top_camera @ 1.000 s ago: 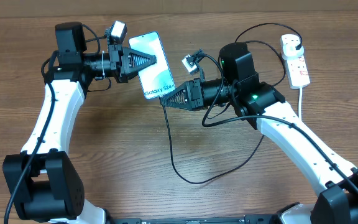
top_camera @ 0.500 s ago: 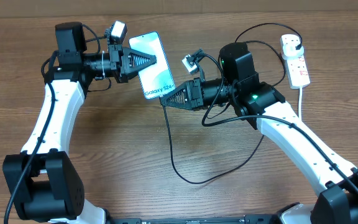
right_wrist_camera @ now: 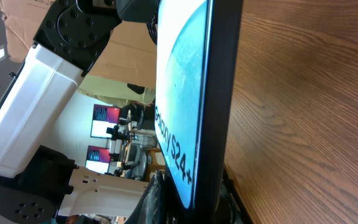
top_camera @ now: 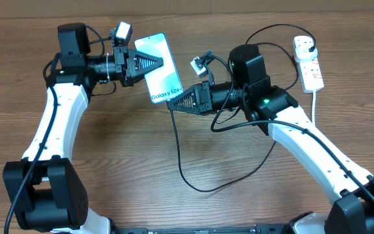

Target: Plug charger to phone and switch on socket

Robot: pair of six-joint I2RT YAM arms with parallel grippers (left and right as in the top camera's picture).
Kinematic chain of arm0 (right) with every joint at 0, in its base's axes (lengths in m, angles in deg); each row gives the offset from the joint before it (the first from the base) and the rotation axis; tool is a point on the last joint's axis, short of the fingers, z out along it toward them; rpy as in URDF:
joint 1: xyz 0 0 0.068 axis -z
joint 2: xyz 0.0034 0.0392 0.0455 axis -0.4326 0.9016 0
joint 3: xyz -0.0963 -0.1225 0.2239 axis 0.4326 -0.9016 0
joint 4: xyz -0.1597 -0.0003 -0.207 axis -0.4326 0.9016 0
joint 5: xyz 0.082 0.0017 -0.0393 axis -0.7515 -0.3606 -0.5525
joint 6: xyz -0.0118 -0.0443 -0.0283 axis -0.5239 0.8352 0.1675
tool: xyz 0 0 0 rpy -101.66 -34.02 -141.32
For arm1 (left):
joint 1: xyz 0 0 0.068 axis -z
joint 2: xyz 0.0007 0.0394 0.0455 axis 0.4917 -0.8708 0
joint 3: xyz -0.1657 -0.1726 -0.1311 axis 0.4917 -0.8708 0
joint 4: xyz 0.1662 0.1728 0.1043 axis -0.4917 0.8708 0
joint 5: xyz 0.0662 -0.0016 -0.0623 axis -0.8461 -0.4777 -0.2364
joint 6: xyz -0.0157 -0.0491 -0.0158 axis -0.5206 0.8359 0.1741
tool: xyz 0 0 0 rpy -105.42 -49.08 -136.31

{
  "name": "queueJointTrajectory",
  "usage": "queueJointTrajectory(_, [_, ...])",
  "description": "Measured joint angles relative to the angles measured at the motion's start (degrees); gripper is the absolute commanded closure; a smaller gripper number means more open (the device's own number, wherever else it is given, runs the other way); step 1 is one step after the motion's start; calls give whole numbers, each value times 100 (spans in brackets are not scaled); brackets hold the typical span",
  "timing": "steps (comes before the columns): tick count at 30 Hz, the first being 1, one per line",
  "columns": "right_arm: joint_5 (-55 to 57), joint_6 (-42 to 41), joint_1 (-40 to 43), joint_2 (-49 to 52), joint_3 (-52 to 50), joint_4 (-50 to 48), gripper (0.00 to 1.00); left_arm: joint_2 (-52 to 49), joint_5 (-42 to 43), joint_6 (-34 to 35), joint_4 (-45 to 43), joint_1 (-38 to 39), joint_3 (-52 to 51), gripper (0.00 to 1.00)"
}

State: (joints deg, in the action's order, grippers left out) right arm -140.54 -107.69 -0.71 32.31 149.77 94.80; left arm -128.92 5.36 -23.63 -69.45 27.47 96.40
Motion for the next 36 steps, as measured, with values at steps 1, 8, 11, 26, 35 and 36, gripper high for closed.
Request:
queueJointTrajectory(1, [2,0,0,0,0,2,96,0,-2,0,0,0,0,96])
queueJointTrajectory(8, [225,-35,2,0,7,-4,38,0,-9,-24,-2,13,-4,96])
queueJointTrajectory(11, [417,-42,50,0,11,28,21,0,98,-24,35,87,-7,96])
queueJointTrajectory(26, [610,4,81,0,15,382,3,0,-90,-87,46,-76,-7,96])
queueJointTrajectory(35, [1113,225,87,0,17,1237,0,-46,-807,-433,612,-76,-7,96])
queueJointTrajectory(36, [1250,286,96,0,17,1401,0,-87,-898,-507,743,-76,-7,96])
